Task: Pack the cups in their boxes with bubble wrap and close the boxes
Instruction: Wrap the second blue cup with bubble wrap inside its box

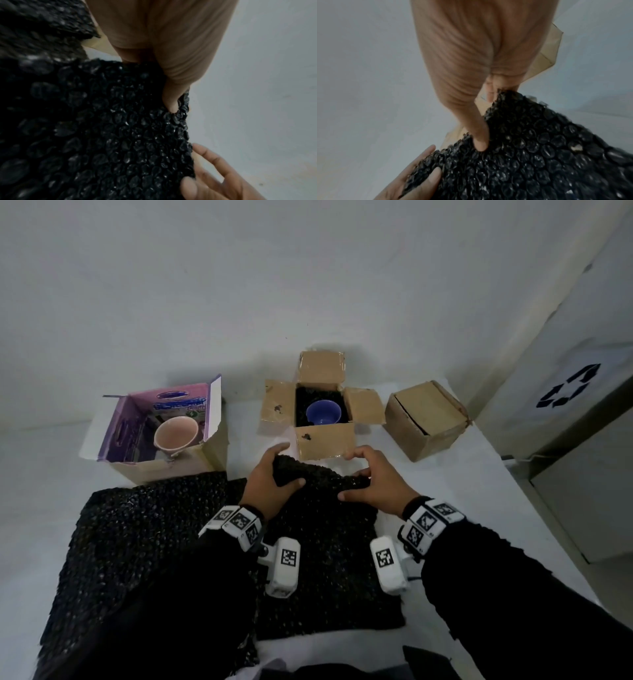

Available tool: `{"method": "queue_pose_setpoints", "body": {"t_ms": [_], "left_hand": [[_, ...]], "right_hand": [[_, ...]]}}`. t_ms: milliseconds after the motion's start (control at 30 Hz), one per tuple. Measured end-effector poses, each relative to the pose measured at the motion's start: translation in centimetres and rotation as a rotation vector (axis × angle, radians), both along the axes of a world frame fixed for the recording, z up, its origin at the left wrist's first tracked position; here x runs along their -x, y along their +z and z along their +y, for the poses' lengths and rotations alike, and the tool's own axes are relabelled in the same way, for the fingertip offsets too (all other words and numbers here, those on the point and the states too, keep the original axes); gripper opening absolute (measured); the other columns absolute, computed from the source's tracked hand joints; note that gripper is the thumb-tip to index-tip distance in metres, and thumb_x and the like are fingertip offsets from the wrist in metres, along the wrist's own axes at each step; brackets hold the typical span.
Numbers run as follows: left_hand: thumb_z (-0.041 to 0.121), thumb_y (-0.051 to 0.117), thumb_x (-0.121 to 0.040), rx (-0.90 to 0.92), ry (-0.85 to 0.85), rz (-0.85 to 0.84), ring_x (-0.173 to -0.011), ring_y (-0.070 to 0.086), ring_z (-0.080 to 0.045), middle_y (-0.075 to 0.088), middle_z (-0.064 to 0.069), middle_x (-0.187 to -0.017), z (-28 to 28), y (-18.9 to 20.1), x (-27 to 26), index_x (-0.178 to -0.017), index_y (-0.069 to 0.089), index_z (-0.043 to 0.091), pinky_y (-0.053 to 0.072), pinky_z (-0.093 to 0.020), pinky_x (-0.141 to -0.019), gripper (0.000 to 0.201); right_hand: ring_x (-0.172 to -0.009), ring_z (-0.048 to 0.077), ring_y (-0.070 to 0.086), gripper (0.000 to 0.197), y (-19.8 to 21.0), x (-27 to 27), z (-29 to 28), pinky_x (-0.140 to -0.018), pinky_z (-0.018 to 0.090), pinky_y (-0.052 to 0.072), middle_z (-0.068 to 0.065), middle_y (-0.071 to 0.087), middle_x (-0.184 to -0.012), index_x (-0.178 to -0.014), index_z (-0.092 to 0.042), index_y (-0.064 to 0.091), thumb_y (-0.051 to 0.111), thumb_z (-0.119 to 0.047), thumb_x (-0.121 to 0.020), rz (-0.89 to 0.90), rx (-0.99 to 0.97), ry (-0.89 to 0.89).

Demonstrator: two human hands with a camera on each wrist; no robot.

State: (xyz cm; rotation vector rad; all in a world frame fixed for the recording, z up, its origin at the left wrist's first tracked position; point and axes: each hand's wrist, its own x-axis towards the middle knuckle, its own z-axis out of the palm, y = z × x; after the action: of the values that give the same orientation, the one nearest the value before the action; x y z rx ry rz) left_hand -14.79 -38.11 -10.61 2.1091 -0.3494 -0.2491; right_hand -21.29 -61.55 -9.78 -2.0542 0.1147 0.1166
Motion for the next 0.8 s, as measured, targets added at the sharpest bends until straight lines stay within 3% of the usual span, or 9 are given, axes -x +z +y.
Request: {"method": "queue_pose_setpoints", "body": {"t_ms": [133, 233, 267, 333, 400, 500, 633, 733, 800], "left_hand": [[0.017, 0.078, -0.076, 0.079, -0.062, -0.159, -0.131, 0.044, -0.015, 0.044, 0.009, -0.141, -1.0, 3.2, -0.8, -0.144, 0.034, 0.026, 0.037, -0.034, -0.109, 0.081], [0.008, 0.077, -0.077, 0.138, -0.111, -0.266, -0.128, 0.035, 0.013, 0.038, 0.016, -0.143, -1.5, 6.2, -1.2, -0.148, 0.030, 0.021, 0.028, -0.010, -0.105, 0.086], [0.005, 0.076, -0.077, 0.156, -0.137, -0.287, -0.123, 0.035, 0.020, 0.038, 0.017, -0.141, -1.7, 7.2, -1.4, -0.147, 0.029, 0.021, 0.027, -0.005, -0.101, 0.085], [0.002, 0.074, -0.077, 0.239, -0.188, -0.282, -0.124, 0.043, 0.009, 0.046, 0.008, -0.139, -2.0, 9.4, -1.7, -0.145, 0.033, 0.022, 0.034, -0.015, -0.105, 0.082], [-0.002, 0.072, -0.076, 0.349, -0.213, -0.270, -0.124, 0.050, -0.009, 0.052, 0.000, -0.135, -2.3, 11.5, -2.1, -0.142, 0.037, 0.021, 0.039, -0.033, -0.108, 0.078], [0.008, 0.077, -0.076, 0.381, -0.148, -0.283, -0.118, 0.056, -0.011, 0.055, 0.004, -0.130, -2.9, 14.1, -2.7, -0.138, 0.042, 0.020, 0.045, -0.032, -0.103, 0.073], [0.035, 0.081, -0.075, 0.170, 0.112, -0.257, -0.097, 0.064, -0.009, 0.068, 0.000, -0.111, -2.9, 16.8, -4.6, -0.128, 0.056, 0.016, 0.050, -0.023, -0.088, 0.061], [0.036, 0.078, -0.075, -0.132, 0.185, -0.327, -0.074, 0.060, -0.018, 0.065, 0.002, -0.075, -2.4, 18.8, -6.1, -0.084, 0.067, 0.018, 0.046, -0.027, -0.063, 0.023], [0.034, 0.074, -0.078, -0.203, 0.179, -0.275, -0.077, 0.065, -0.023, 0.068, -0.002, -0.078, -2.4, 19.3, -7.6, -0.084, 0.067, 0.014, 0.052, -0.031, -0.071, 0.022]], "right_hand": [[-0.126, 0.026, 0.046, 0.091, 3.2, -1.0, -1.6, -0.099, 0.046, 0.048, 0.007, 0.041, -0.139, -0.135, -0.029, 0.041, 0.092, -0.022, -0.060, 0.209, 0.027, -0.076], [-0.124, 0.023, 0.050, 0.110, 6.5, -1.4, -2.2, -0.105, 0.043, 0.043, 0.006, 0.049, -0.138, -0.145, -0.030, 0.033, 0.092, -0.043, -0.053, 0.317, -0.093, -0.067], [-0.123, 0.021, 0.052, 0.103, 8.0, -1.5, -2.2, -0.105, 0.039, 0.043, 0.003, 0.053, -0.135, -0.144, -0.028, 0.036, 0.087, -0.052, -0.058, 0.327, -0.138, -0.041], [-0.113, 0.018, 0.062, 0.067, 11.0, -1.8, -2.0, -0.098, 0.032, 0.048, 0.001, 0.064, -0.125, -0.131, -0.018, 0.056, 0.071, -0.055, -0.077, 0.357, -0.243, 0.046], [-0.107, 0.025, 0.066, 0.046, 13.1, -2.5, -2.1, -0.099, 0.039, 0.049, 0.009, 0.071, -0.114, -0.114, -0.013, 0.068, 0.072, -0.043, -0.080, 0.329, -0.305, 0.092], [-0.098, 0.031, 0.069, 0.032, 15.4, -4.3, -2.5, -0.098, 0.046, 0.050, 0.014, 0.073, -0.103, -0.103, -0.009, 0.071, 0.081, -0.021, -0.075, 0.231, -0.183, 0.074], [-0.099, 0.025, 0.069, 0.042, 18.4, -6.4, -2.3, -0.097, 0.042, 0.051, 0.006, 0.073, -0.105, -0.112, -0.011, 0.068, 0.083, -0.018, -0.073, 0.091, -0.029, -0.041], [-0.104, 0.028, 0.063, 0.052, 19.8, -8.0, -1.9, -0.097, 0.040, 0.049, 0.010, 0.067, -0.112, -0.116, -0.005, 0.064, 0.083, -0.027, -0.073, 0.054, 0.243, -0.047], [-0.096, 0.028, 0.063, 0.038, 20.8, -8.6, -1.4, -0.086, 0.034, 0.051, 0.012, 0.067, -0.103, -0.104, -0.003, 0.066, 0.078, -0.028, -0.077, 0.027, 0.458, 0.004]]}}
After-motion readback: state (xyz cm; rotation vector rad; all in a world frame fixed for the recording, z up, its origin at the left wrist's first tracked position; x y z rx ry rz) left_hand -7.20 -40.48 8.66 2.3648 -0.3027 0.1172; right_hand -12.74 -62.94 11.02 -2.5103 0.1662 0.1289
